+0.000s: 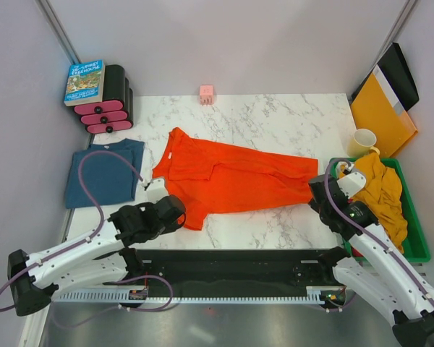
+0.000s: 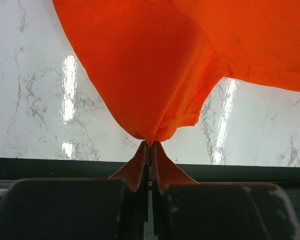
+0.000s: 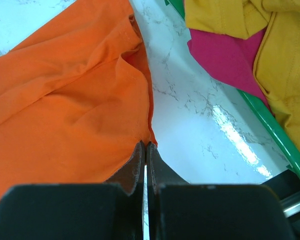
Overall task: Fold and stack the t-shirts
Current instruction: Fold the other side of the tshirt into a rectangle
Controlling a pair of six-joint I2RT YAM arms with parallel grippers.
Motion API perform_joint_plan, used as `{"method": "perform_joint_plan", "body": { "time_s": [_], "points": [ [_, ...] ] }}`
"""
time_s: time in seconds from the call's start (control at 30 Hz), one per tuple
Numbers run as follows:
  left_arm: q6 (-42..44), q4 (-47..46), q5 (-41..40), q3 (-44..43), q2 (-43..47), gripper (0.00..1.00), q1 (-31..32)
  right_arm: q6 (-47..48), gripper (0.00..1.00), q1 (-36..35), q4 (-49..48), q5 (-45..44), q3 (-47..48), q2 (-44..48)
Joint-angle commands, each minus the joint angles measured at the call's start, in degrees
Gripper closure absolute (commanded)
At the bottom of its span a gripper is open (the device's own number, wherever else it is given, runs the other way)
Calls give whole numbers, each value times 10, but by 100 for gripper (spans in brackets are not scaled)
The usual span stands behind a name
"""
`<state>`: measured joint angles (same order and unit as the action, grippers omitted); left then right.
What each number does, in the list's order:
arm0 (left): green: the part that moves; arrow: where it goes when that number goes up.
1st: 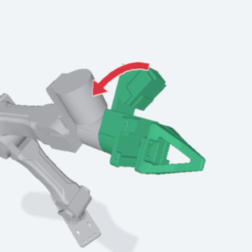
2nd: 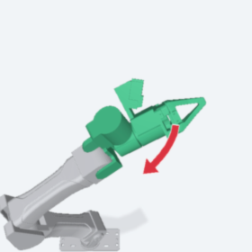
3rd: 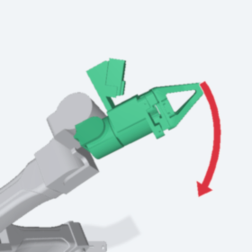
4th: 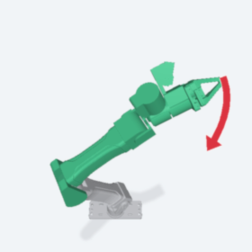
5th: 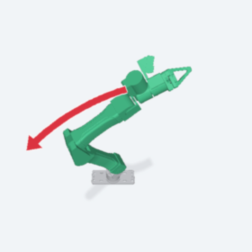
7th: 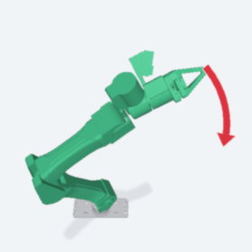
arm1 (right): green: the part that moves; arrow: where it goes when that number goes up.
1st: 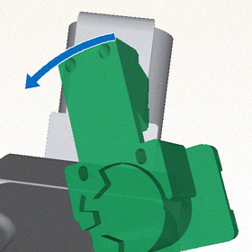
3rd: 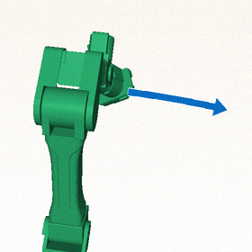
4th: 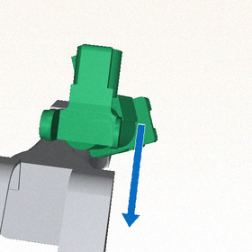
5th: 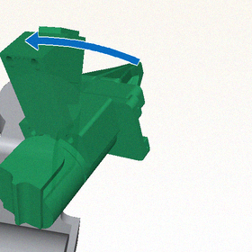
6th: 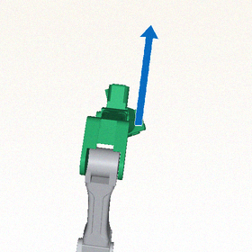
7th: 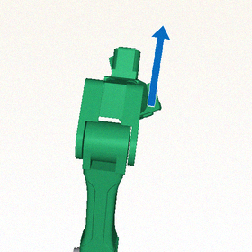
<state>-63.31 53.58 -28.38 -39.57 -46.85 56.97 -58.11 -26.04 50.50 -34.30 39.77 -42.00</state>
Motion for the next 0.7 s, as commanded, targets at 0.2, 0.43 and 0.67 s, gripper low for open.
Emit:
{"method": "perform_joint_plan", "body": {
  "time_s": [0.2,0.43,0.67],
  "points": [
    [71,-51,-26,-53,-42,98,-8,-35,100,-1,26,-25,3,16],
    [131,-98,-21,-115,-92,98,-64,-48,100,-1,31,-26,-3,19],
    [150,-91,-28,-154,-60,98,-70,-53,100,-1,55,-34,11,39]
  ]
}}
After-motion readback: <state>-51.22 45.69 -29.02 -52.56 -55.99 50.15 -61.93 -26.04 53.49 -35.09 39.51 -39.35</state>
